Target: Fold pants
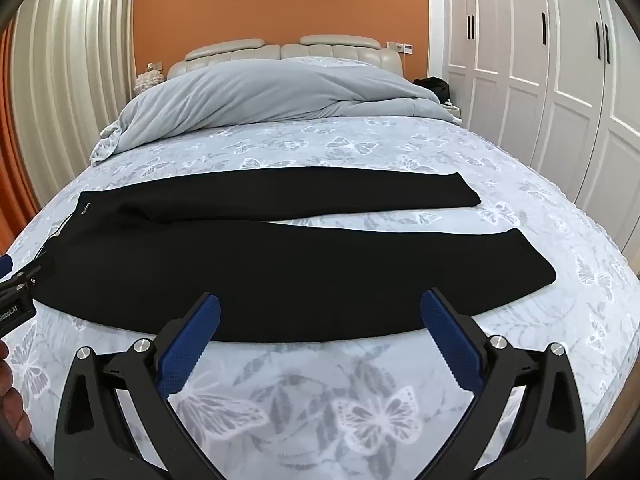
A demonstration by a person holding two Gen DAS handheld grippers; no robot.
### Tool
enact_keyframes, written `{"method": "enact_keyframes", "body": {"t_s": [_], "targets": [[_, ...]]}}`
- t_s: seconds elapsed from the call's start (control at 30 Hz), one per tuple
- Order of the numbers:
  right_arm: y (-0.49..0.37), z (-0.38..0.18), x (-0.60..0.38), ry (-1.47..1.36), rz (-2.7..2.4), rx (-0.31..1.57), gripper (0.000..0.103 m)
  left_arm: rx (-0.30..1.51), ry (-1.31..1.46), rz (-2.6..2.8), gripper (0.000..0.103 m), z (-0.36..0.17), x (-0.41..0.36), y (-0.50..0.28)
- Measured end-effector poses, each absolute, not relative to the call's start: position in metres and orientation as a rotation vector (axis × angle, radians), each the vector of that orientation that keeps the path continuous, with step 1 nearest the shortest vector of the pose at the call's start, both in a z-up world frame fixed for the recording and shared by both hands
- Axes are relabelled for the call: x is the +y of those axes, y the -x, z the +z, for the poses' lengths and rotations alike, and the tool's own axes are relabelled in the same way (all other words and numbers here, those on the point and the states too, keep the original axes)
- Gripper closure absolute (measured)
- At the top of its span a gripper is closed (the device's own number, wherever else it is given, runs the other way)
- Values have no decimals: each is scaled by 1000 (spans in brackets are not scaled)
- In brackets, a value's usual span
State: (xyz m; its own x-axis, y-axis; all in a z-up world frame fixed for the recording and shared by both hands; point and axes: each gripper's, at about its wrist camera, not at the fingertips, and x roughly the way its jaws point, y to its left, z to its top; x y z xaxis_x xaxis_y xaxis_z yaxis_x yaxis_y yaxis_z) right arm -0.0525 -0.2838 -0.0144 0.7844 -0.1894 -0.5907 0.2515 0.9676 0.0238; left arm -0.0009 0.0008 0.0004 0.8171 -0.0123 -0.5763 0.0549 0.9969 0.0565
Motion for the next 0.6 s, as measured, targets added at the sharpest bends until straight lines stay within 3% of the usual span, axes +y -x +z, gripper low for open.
{"method": "enact_keyframes", "body": {"t_s": [0.6], "targets": [[53,-19,-278,-83,-225,622,5,621,-83,-29,6,-2,-5,2]]}}
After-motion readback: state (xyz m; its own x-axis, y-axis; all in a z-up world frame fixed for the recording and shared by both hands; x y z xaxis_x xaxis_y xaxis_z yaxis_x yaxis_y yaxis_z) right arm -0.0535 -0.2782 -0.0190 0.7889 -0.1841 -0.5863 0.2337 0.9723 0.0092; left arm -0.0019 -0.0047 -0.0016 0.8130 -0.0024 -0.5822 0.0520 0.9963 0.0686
